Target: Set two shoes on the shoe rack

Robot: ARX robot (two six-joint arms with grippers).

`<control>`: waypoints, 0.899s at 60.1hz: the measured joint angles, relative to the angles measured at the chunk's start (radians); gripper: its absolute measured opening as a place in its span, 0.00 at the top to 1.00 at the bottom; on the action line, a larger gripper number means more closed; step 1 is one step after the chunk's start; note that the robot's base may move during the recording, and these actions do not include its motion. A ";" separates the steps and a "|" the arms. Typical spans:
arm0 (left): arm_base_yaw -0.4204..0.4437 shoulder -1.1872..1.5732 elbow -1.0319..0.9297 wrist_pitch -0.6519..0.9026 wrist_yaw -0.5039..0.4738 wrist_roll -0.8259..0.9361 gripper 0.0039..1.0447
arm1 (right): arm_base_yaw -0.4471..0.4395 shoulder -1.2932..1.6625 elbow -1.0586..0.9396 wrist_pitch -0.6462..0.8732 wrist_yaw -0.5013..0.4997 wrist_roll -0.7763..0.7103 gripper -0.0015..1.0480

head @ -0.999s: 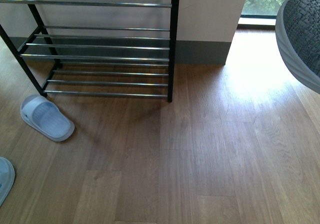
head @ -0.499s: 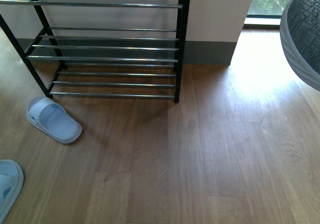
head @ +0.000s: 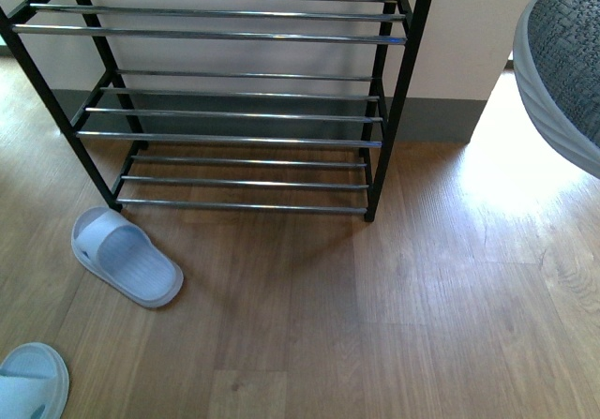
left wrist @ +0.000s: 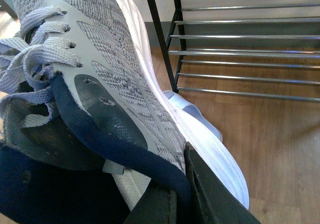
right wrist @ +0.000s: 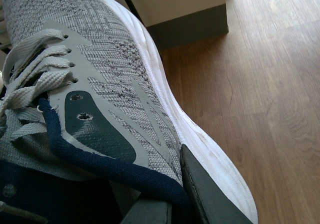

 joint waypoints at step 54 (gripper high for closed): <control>0.001 0.000 0.000 0.000 0.000 0.000 0.99 | 0.000 0.000 0.000 0.000 0.000 0.000 0.99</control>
